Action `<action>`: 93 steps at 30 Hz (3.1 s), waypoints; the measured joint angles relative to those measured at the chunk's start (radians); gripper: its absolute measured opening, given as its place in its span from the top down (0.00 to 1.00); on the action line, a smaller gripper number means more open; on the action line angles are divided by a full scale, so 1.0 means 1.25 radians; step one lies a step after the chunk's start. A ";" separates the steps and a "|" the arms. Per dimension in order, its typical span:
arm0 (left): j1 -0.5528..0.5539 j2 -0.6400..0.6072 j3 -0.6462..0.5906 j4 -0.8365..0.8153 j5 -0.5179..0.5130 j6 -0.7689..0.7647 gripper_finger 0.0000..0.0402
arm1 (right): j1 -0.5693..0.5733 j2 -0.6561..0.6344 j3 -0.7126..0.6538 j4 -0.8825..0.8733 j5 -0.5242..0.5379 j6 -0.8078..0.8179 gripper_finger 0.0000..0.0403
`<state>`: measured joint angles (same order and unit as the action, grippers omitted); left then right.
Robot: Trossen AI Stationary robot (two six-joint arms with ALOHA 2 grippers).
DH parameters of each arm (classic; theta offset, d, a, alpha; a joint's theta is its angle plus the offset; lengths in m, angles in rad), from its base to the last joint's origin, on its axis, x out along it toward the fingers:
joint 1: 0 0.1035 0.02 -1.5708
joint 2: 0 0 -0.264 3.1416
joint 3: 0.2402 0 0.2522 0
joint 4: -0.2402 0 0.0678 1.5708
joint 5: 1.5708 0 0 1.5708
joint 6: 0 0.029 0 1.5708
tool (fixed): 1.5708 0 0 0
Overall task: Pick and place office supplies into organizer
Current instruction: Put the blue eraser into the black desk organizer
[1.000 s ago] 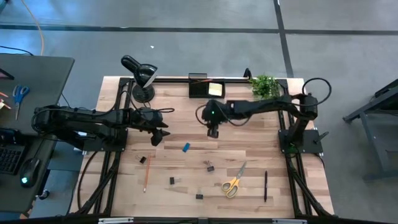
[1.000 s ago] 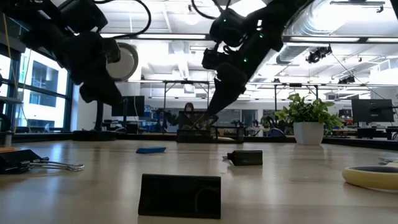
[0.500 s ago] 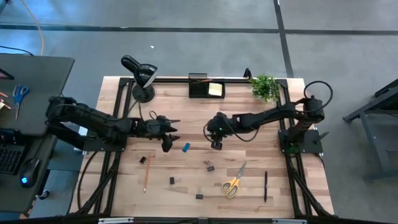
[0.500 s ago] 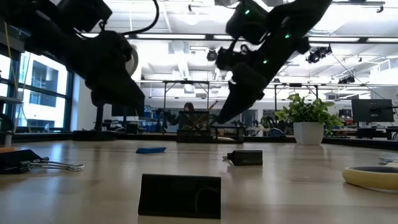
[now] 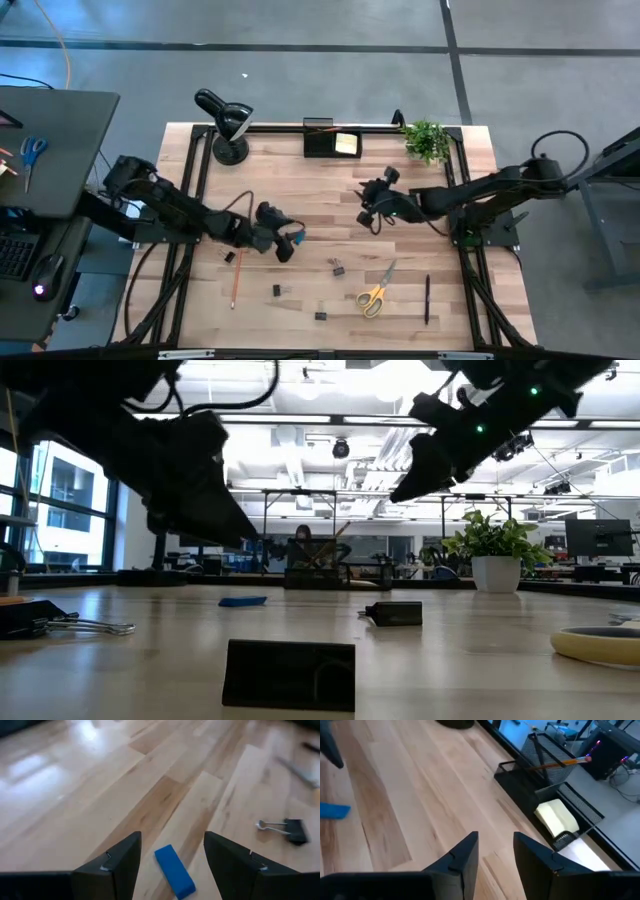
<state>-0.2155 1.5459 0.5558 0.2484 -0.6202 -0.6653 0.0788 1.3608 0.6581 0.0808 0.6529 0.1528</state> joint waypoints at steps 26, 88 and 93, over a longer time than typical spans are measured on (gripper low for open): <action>-0.022 0.307 0.230 -0.126 -0.101 -0.229 0.49 | -0.002 -0.050 -0.099 0.066 -0.154 -0.205 0.71; -0.059 0.266 0.081 -0.017 -0.091 -0.122 0.79 | -0.016 -0.052 -0.099 0.045 -0.193 -0.228 0.71; -0.060 0.266 0.081 -0.015 -0.085 -0.107 0.79 | -0.016 -0.052 -0.099 0.045 -0.193 -0.229 0.71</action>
<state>-0.2901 1.8779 0.6574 0.2293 -0.7261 -0.7987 0.0587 1.2961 0.5346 0.1374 0.4114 -0.1331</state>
